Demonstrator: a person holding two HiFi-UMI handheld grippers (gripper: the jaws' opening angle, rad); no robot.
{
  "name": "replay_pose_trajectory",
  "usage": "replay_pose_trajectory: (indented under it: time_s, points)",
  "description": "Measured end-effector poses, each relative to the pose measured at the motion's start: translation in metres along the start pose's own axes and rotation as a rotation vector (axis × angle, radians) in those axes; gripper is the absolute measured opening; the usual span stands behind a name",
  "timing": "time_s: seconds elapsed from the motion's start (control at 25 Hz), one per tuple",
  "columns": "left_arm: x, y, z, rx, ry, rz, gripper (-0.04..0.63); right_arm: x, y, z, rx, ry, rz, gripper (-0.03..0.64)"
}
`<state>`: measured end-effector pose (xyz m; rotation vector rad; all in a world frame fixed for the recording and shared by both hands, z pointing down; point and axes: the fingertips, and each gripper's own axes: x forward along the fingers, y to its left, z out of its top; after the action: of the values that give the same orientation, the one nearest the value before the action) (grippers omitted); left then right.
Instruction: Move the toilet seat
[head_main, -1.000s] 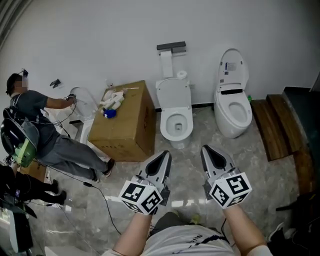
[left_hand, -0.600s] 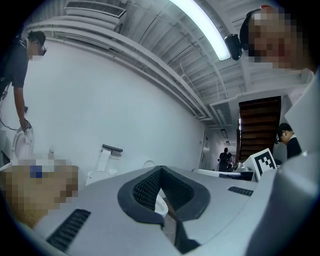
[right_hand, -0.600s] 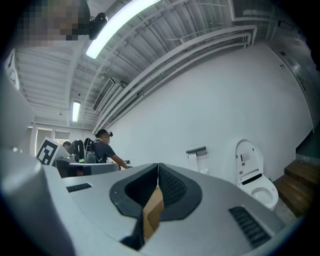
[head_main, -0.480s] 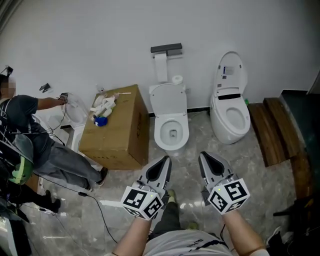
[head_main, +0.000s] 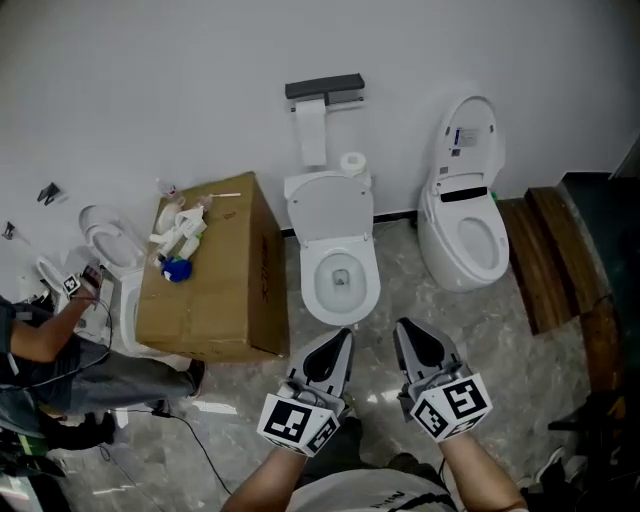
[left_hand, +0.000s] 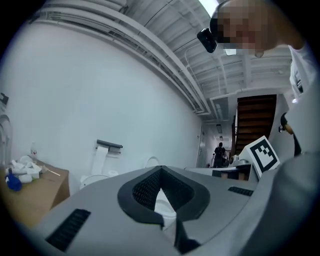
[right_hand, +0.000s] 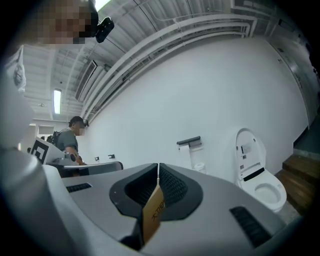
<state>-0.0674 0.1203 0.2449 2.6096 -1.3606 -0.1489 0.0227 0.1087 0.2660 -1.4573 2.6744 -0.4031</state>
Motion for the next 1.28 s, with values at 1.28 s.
replay_pose_trajectory:
  time_s: [1.28]
  points:
    - [0.230,0.210,-0.362,-0.104,0.231,0.067,0.008,0.221,-0.280,-0.435,0.415,0.363,-0.178,0.134]
